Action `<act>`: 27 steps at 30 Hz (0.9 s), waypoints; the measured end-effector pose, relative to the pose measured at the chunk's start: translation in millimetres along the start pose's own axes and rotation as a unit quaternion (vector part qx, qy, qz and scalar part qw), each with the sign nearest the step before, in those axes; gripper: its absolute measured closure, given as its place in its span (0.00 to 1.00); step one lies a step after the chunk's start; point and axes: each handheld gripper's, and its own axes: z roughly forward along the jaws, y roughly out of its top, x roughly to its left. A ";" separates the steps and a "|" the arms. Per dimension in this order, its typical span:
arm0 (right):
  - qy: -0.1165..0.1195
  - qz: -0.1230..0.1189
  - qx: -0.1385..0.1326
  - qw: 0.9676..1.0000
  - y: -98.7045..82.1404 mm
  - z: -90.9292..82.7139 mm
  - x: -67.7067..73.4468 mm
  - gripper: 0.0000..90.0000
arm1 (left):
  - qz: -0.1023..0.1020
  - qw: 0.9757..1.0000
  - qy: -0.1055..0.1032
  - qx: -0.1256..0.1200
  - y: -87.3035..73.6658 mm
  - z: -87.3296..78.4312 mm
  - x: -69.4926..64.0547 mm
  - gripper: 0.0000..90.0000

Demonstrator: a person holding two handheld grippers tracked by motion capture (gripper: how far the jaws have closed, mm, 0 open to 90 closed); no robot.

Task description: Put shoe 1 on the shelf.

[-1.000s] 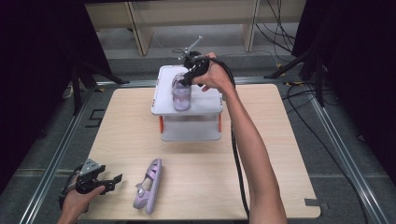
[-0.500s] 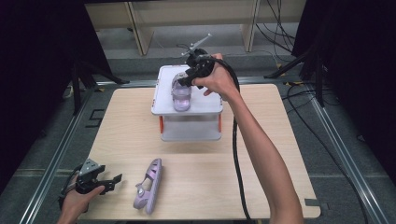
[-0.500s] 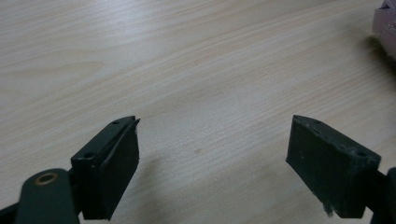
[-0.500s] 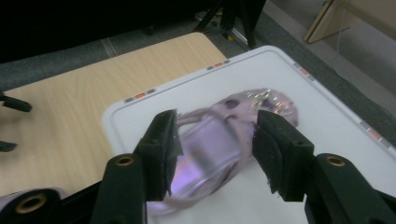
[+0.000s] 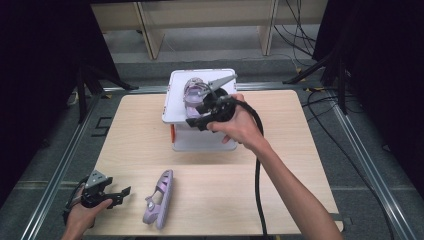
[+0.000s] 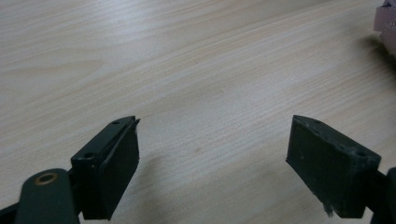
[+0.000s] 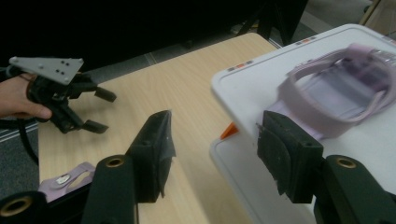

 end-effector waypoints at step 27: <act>0.022 0.016 0.039 0.999 -111.9 84.5 95.6 0.36 | 0.010 1.000 0.007 0.006 0.0 -2.3 4.7 0.18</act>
